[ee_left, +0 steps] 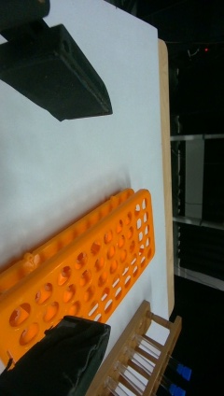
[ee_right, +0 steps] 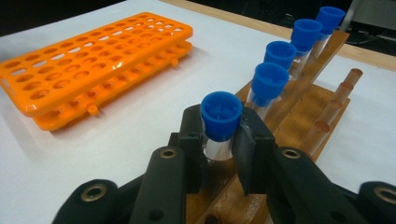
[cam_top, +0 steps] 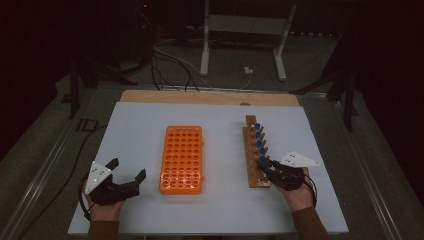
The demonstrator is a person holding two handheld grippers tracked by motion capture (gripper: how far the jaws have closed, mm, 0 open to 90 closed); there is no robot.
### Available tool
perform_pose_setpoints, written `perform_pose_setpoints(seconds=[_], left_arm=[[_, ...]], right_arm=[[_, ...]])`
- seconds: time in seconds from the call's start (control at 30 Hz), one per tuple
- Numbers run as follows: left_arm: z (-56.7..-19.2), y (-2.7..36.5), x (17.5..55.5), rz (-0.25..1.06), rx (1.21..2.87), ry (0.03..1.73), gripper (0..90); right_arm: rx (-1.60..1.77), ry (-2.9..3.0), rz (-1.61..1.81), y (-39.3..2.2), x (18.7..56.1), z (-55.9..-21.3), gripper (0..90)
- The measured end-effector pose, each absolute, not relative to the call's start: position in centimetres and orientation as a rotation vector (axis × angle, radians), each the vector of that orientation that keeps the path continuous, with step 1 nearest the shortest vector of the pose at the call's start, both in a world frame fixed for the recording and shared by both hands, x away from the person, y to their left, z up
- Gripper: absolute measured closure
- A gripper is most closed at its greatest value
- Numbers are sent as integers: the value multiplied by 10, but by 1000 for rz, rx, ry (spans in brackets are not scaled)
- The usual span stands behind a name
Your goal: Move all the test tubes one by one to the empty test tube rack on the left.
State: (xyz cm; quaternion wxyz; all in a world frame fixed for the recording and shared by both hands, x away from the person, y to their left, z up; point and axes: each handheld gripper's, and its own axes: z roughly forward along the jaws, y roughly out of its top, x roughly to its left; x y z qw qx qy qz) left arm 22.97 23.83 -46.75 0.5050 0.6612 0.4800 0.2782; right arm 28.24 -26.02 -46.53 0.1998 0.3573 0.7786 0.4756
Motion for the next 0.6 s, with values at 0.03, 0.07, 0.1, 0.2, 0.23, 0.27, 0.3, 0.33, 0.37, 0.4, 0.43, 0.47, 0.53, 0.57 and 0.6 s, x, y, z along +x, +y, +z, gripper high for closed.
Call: perform_pose_setpoints(seconds=[0.03,0.07,0.1,0.2,0.23,0.27,0.3,0.33,0.37,0.4,0.43,0.47,0.53,0.57,0.6], left_arm=[[-468,238,230,667,1597,1157,4],[-468,237,230,668,1611,1152,4],[-468,235,231,669,1614,1151,4],[-466,228,232,659,1649,1128,4],[-465,226,233,657,1657,1117,4],[-464,224,233,655,1665,1106,4],[-463,222,233,657,1669,1095,4],[-462,220,234,658,1673,1083,4],[-461,218,234,657,1678,1074,4],[-460,217,235,655,1681,1064,4],[-459,216,235,656,1687,1048,4],[-458,214,236,657,1691,1035,4],[-457,212,236,657,1704,1026,5],[-456,211,237,657,1711,1021,4],[-454,209,237,651,1714,1020,5]], right_arm=[[999,2177,1330,-260,282,-465,755],[1001,2177,1333,-260,283,-465,757],[1005,2177,1330,-260,283,-464,758],[1006,2178,1329,-260,284,-462,760],[1005,2178,1322,-259,284,-461,760],[1006,2178,1322,-260,285,-460,760],[1003,2184,1314,-260,285,-459,761],[1006,2185,1308,-260,285,-458,761],[1006,2185,1308,-260,285,-458,761],[1004,2185,1306,-260,285,-457,761],[1007,2186,1303,-261,285,-456,762],[1011,2182,1301,-262,286,-455,762],[1018,2181,1306,-263,286,-452,762],[1016,2180,1305,-263,286,-452,762],[1020,2178,1309,-264,286,-450,762]])
